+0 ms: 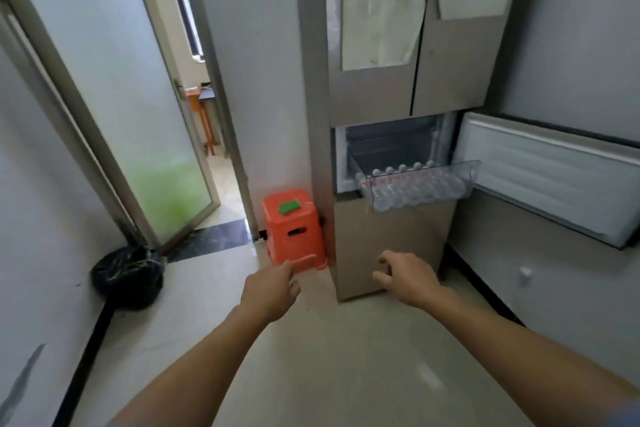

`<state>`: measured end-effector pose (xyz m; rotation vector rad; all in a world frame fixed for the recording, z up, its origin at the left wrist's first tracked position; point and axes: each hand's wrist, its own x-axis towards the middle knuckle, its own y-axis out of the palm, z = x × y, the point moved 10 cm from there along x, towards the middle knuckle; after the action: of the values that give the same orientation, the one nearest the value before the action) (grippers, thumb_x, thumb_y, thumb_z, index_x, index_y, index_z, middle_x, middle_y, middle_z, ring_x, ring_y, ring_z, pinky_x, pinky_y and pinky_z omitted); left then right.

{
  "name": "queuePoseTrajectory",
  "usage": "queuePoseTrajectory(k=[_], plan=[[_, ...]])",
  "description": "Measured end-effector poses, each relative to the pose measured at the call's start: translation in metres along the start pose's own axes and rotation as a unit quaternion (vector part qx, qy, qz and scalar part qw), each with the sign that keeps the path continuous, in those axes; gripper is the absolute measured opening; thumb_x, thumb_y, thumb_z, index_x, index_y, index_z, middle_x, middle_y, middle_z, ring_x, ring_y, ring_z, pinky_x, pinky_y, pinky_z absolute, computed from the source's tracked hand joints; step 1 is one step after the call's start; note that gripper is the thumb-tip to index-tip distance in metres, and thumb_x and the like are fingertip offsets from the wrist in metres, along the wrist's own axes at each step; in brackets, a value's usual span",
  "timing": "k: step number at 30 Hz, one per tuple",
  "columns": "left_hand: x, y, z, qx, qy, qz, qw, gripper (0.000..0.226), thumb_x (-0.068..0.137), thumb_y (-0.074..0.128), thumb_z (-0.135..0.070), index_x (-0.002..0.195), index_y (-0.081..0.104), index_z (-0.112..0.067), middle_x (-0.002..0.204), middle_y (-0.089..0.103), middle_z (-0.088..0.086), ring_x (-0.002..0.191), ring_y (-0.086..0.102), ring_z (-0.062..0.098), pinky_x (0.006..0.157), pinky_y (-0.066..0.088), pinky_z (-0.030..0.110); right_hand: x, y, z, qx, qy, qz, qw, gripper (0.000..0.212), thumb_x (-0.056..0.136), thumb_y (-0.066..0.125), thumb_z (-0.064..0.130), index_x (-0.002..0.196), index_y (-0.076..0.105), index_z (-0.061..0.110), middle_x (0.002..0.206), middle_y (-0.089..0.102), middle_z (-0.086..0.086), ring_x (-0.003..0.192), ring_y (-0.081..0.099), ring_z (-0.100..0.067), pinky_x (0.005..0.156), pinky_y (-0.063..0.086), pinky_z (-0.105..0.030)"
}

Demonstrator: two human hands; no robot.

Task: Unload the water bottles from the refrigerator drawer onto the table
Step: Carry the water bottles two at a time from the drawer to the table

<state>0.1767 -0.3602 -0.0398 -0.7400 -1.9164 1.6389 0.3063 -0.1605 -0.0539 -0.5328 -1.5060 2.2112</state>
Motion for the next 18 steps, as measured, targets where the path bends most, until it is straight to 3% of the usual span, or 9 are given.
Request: queuePoseTrajectory(k=[5,11,15,18], plan=[[0.127,0.023,-0.073,-0.032,0.064,0.036,0.997,0.017,0.088,0.049,-0.038,0.093,0.051,-0.022,0.1,0.066,0.005,0.088,0.064,0.026,0.078,0.054,0.037,0.068,-0.039,-0.098,0.015,0.083,-0.013,0.996,0.043,0.091,0.056,0.046,0.128,0.056,0.023,0.12,0.066,-0.004,0.107,0.062,-0.025,0.083,0.049,-0.033],[0.251,0.024,-0.162,-0.013,0.134,0.045,0.99,0.022,0.09,0.047,-0.035,0.099,0.052,-0.016,0.103,0.066,0.01,0.094,0.063,0.032,0.072,0.048,0.036,0.138,-0.094,-0.196,0.049,0.153,-0.056,0.985,0.041,0.089,0.06,0.043,0.124,0.06,0.022,0.112,0.07,-0.003,0.101,0.064,-0.024,0.082,0.051,-0.032],[0.311,0.041,-0.199,-0.033,0.148,0.058,0.987,0.02,0.091,0.047,-0.037,0.098,0.054,-0.02,0.1,0.066,0.005,0.089,0.063,0.026,0.072,0.05,0.035,0.186,-0.106,-0.246,0.067,0.169,-0.052,0.982,0.04,0.092,0.06,0.04,0.126,0.059,0.019,0.11,0.069,-0.005,0.098,0.063,-0.023,0.072,0.041,-0.027],[0.356,0.055,-0.211,-0.043,0.134,0.063,0.988,0.018,0.091,0.048,-0.037,0.098,0.054,-0.022,0.097,0.065,0.001,0.086,0.063,0.02,0.075,0.052,0.036,0.236,-0.109,-0.272,0.077,0.159,-0.048,0.983,0.041,0.09,0.061,0.043,0.123,0.06,0.02,0.109,0.069,-0.004,0.096,0.064,-0.022,0.078,0.05,-0.032]])
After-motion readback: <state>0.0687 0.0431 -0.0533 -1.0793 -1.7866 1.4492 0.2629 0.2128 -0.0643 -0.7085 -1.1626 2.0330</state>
